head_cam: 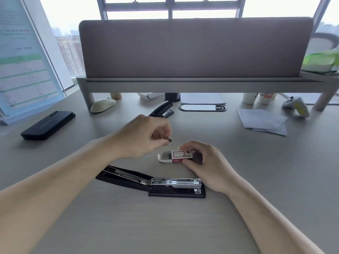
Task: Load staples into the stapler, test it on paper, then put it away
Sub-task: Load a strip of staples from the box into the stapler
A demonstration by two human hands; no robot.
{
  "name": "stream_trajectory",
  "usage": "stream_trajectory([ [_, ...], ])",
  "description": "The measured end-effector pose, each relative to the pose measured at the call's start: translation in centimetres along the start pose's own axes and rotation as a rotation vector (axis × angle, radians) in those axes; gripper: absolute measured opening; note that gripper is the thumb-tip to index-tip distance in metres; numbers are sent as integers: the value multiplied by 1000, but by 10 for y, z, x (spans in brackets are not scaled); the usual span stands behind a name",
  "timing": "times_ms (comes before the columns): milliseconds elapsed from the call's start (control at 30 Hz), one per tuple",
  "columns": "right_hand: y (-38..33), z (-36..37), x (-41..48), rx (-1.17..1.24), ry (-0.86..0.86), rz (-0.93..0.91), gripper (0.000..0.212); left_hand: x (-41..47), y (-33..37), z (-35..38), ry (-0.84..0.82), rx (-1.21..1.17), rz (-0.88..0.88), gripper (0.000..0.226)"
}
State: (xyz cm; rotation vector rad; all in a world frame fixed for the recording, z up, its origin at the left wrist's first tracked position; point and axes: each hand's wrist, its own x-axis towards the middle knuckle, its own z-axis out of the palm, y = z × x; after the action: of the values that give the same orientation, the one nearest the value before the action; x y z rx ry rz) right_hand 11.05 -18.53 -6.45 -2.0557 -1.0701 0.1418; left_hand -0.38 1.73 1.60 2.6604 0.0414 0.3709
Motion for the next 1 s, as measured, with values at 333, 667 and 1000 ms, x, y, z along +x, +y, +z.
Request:
stream_trajectory([
  [333,-15,-8,-8,396,310,43,9,-15,29,0,95,-92,6,12],
  [667,-49,-21,-27,503,141,97,8,-31,50,15,145,65,209,12],
  [1000,-36,-20,-43,631,160,149,16,-44,57,26,138,-153,19,13],
])
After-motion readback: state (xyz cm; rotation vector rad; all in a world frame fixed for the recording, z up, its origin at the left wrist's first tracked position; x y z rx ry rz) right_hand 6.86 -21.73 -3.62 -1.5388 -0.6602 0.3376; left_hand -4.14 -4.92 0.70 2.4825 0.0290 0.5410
